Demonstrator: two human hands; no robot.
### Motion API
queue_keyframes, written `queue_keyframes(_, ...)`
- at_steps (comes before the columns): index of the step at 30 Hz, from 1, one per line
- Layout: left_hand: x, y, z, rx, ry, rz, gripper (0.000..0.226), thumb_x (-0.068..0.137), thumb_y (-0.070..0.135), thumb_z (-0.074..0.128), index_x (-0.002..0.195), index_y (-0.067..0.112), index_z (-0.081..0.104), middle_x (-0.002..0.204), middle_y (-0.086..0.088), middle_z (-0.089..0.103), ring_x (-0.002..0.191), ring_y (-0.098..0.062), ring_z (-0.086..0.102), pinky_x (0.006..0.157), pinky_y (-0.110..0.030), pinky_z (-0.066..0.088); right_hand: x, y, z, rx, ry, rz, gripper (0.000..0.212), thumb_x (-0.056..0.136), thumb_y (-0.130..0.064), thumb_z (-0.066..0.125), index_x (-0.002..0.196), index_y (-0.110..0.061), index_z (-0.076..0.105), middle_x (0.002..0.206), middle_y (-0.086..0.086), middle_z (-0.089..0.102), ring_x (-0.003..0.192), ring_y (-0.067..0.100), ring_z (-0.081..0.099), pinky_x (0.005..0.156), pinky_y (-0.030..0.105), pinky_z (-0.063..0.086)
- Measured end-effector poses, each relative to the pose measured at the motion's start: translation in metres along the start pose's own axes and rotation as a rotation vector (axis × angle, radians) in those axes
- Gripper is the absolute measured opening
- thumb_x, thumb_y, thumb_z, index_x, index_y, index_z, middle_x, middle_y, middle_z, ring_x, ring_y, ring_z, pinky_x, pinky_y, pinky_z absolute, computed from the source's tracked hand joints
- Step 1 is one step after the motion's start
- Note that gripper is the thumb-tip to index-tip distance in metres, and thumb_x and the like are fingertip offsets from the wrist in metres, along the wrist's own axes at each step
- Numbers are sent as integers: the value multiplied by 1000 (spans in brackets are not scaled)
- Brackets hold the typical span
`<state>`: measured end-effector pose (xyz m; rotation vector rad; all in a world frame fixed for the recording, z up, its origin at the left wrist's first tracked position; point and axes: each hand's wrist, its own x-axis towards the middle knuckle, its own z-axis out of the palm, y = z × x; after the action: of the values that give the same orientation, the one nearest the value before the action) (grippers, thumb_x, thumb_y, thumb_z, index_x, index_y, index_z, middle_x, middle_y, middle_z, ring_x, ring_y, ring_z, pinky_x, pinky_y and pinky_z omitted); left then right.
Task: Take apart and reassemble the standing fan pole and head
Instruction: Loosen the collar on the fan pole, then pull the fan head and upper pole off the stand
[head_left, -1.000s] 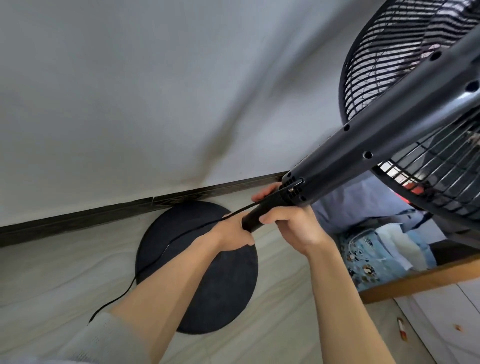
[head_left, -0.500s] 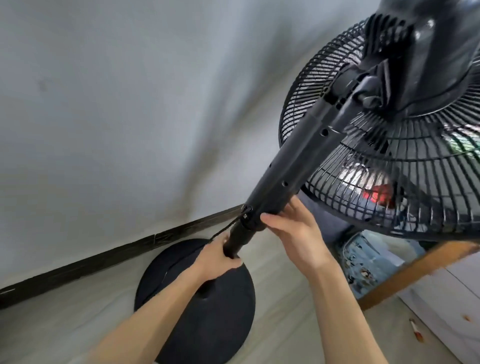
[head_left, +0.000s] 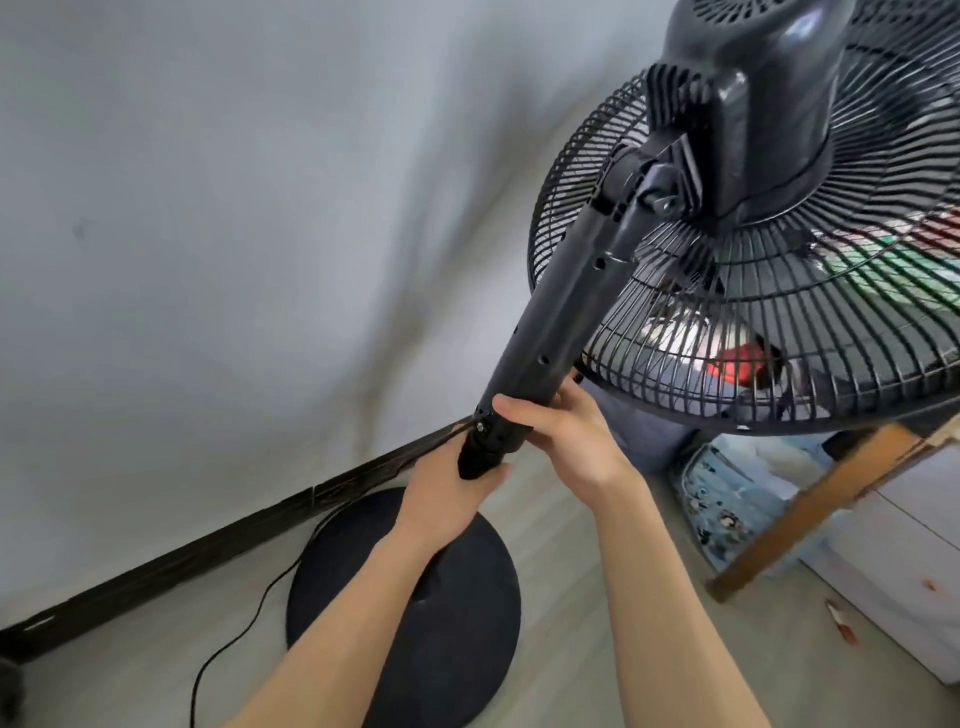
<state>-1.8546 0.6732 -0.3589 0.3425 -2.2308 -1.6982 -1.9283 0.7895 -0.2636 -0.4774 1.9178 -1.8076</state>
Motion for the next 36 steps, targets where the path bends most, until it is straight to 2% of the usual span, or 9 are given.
queue_keyframes(7, 22, -12, 3, -47, -100, -101, 23, 76, 19, 72, 96, 22, 59, 79, 1, 65, 69, -13, 58, 65, -30, 46, 25, 5, 7, -136, 38, -13, 48, 64, -27, 88, 108, -13, 74, 107, 4, 76, 103, 21, 70, 89, 36, 51)
queue_keyframes(10, 31, -18, 4, -59, -123, -124, 22, 72, 15, 73, 87, 9, 57, 69, 3, 56, 60, -12, 51, 59, -28, 40, 34, 11, 13, -83, 25, -61, 44, 64, -19, 81, 105, -4, 72, 110, 7, 75, 101, 24, 67, 85, 40, 49)
queue_keyframes(13, 41, -20, 5, -98, -153, -128, 24, 72, 10, 73, 87, 1, 56, 69, 1, 51, 60, -12, 45, 58, -28, 36, 38, 14, 20, 85, 32, -102, 31, 58, -9, 78, 87, -2, 69, 94, 14, 70, 91, 27, 64, 81, 44, 51)
queue_keyframes(16, 45, -22, 7, -119, -158, -136, 23, 70, 10, 71, 88, 7, 58, 70, 5, 54, 65, -12, 49, 62, -30, 40, 38, 10, 29, 200, 128, -99, 28, 55, 0, 75, 81, -5, 65, 84, 13, 66, 83, 28, 65, 77, 44, 53)
queue_keyframes(21, 44, -22, 11, -141, -104, -107, 26, 69, 10, 69, 79, 29, 53, 63, 15, 54, 60, -7, 50, 62, -26, 40, 38, 3, 48, 175, 426, -70, 48, 52, -2, 78, 98, 1, 65, 80, 5, 73, 78, 25, 69, 85, 53, 57)
queue_keyframes(26, 38, -21, 11, -80, -81, -70, 22, 70, 14, 73, 85, 20, 58, 75, 5, 63, 68, -16, 56, 63, -29, 40, 32, -14, 49, 122, 584, -131, 57, 56, -4, 83, 110, -3, 65, 80, 3, 74, 75, 23, 72, 84, 60, 58)
queue_keyframes(29, 35, -20, 10, -89, -72, -79, 22, 70, 13, 74, 87, 20, 60, 79, 2, 65, 72, -17, 57, 65, -29, 41, 27, -16, 49, 60, 591, -149, 59, 60, -10, 87, 114, -12, 62, 92, 0, 77, 83, 17, 75, 86, 49, 60)
queue_keyframes(32, 33, -20, 7, -93, -61, -103, 25, 72, 12, 73, 87, 24, 58, 79, 6, 62, 73, -14, 56, 66, -28, 43, 22, -11, 48, -33, 528, -186, 68, 69, -17, 88, 128, -13, 54, 104, 2, 74, 92, 13, 74, 85, 33, 59)
queue_keyframes(36, 34, -21, 5, -59, -70, -129, 23, 72, 14, 71, 91, 19, 59, 81, 3, 66, 78, -19, 63, 70, -34, 50, 19, 8, 48, -88, 436, -246, 76, 73, -15, 88, 135, -13, 44, 117, 4, 68, 103, 10, 70, 84, 23, 57)
